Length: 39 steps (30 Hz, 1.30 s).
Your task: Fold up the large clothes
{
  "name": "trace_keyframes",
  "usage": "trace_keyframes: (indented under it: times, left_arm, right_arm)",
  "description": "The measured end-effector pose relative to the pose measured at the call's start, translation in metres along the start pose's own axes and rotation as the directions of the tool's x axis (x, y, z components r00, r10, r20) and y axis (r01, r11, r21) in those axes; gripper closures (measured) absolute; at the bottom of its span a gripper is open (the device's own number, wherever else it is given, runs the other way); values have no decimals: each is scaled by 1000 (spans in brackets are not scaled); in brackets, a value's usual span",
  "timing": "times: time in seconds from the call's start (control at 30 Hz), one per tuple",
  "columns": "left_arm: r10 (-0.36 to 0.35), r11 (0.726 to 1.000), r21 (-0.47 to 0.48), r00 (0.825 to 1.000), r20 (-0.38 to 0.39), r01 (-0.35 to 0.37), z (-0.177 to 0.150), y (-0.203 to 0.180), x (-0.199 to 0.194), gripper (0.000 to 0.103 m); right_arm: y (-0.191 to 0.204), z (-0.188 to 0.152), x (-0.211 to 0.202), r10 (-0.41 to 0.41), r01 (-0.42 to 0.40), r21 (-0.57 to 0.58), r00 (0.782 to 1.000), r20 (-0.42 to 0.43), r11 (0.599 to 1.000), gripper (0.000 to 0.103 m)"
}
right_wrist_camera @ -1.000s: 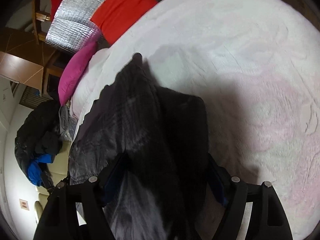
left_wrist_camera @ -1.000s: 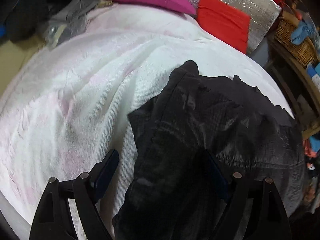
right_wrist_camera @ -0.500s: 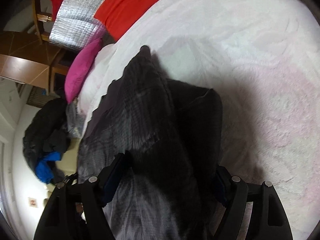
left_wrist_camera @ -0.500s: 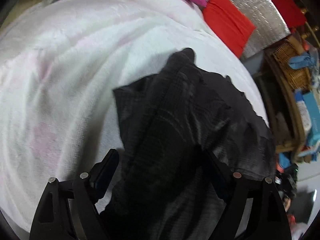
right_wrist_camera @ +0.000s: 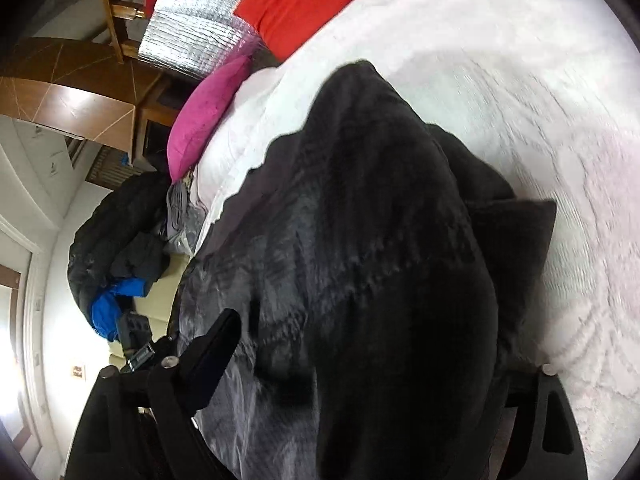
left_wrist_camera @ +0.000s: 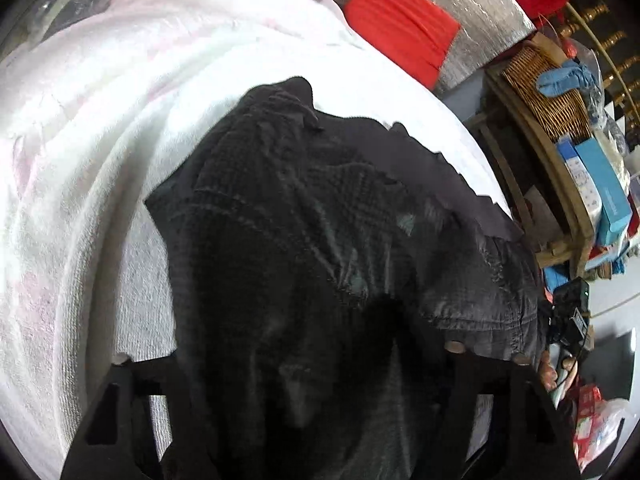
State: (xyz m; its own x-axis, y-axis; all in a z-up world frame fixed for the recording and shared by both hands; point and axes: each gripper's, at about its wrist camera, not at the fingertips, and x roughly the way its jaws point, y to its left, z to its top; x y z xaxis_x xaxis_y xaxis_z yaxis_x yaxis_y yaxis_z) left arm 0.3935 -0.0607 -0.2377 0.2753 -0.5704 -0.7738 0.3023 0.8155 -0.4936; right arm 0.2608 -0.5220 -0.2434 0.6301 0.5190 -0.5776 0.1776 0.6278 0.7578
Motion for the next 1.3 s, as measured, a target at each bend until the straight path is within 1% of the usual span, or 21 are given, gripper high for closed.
trace_keyframes:
  times: [0.03,0.07,0.17,0.27,0.37,0.43,0.5,0.57,0.63,0.67,0.7,0.73,0.83,0.9,0.97,1.03,1.07,1.13,1.17,1.23,1.3]
  left_arm:
    - [6,1000,0,1000,15,-6,1,0,-3,46]
    - [11,1000,3,1000,30,-11,1,-4,-6,54]
    - [1,999,37,994,109,-5,10,-14,-17,67]
    - [-16,999,46,987,162,8,19,-19,-25,72]
    - [-13,999,40,978,209,5,28,-21,-29,73]
    - [39,998,40,972,233,-50,34,-20,-26,72]
    - [127,990,26,970,206,-135,36,-18,-12,68]
    - [185,982,5,969,164,-189,36,-11,2,50]
    - [237,970,16,961,142,-242,32,-9,7,37]
    - [263,963,19,954,147,-269,30,-10,6,32]
    - [279,958,21,948,152,-285,30,-13,6,30]
    - [299,951,30,941,159,-307,28,-16,2,29]
    - [351,929,51,917,189,-367,21,-31,-8,29]
    - [398,903,69,887,236,-424,11,-41,-20,29]
    - [432,877,86,854,289,-473,-3,-47,-37,29]
    - [454,855,91,823,342,-510,-7,-42,-53,29]
    - [461,846,90,805,373,-526,-12,-46,-61,28]
    - [469,839,72,783,408,-540,-18,-44,-76,27]
    - [472,838,57,774,422,-542,-20,-45,-82,27]
    - [475,839,35,763,438,-542,-23,-45,-85,27]
    - [471,843,29,765,440,-537,-26,-49,-86,27]
  right_arm:
    - [5,2,2,3,-3,-15,1000,4,1000,45]
    - [10,4,3,-13,14,-36,1000,12,999,47]
    - [23,10,7,-65,68,-87,997,37,994,53]
    - [36,21,3,-84,95,-122,992,95,988,60]
    - [48,33,0,-80,102,-142,984,157,985,62]
    - [51,39,2,-81,109,-139,978,192,984,62]
    - [45,45,8,-113,140,-113,969,218,984,62]
    - [29,52,21,-184,198,-51,963,197,979,62]
    - [15,56,26,-193,196,1,966,174,981,58]
    - [12,56,25,-186,187,9,968,170,982,51]
    - [13,55,22,-197,197,14,965,174,980,48]
    - [14,52,18,-219,218,25,960,175,976,41]
    - [20,43,4,-274,274,28,943,188,961,36]
    - [22,33,-11,-303,304,27,930,209,952,30]
    - [33,22,-25,-363,376,-5,897,252,927,27]
    - [46,9,-37,-398,427,-40,869,294,903,27]
    - [49,3,-46,-407,444,-48,856,319,895,27]
    - [53,-12,-62,-395,439,-40,840,372,897,27]
    - [54,-15,-66,-384,432,-43,840,384,901,27]
    - [61,-26,-71,-362,420,-67,843,399,905,27]
    - [68,-32,-70,-361,431,-91,838,410,898,27]
